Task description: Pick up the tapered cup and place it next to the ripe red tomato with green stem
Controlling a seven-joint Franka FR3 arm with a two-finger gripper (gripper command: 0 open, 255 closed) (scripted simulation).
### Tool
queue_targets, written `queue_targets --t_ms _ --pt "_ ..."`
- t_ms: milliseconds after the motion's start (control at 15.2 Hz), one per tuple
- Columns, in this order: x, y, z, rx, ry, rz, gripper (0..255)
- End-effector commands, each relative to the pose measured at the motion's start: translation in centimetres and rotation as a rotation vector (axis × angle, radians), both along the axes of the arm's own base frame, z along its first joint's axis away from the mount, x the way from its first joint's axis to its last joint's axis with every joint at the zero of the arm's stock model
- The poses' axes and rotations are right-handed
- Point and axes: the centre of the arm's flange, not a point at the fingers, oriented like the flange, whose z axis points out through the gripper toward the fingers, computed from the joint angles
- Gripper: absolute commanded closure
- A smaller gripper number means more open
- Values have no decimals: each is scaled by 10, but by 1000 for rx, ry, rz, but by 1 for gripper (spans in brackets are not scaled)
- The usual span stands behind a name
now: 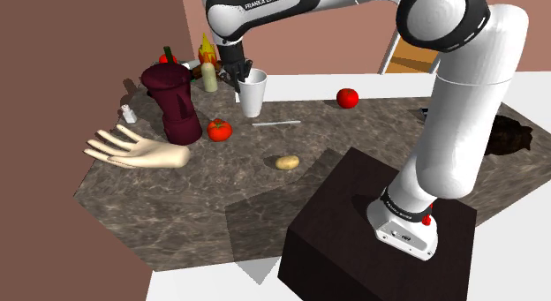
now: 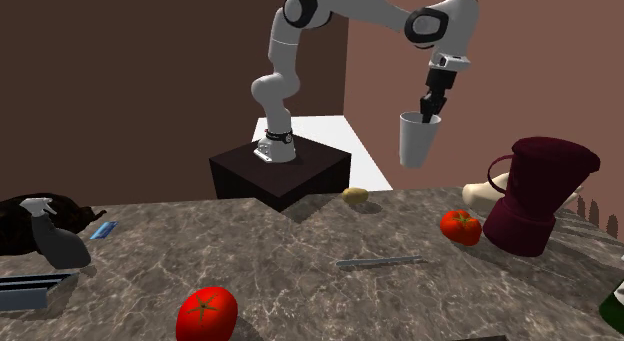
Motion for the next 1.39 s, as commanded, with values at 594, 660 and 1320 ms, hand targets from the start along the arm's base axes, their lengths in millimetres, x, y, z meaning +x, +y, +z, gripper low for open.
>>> queue_targets --t_ms 594,660,1320 --pt "63 132 2 0 0 -1 255" --pt "67 140 2 0 0 -1 255" --pt "67 140 -51 0 0 -1 255"
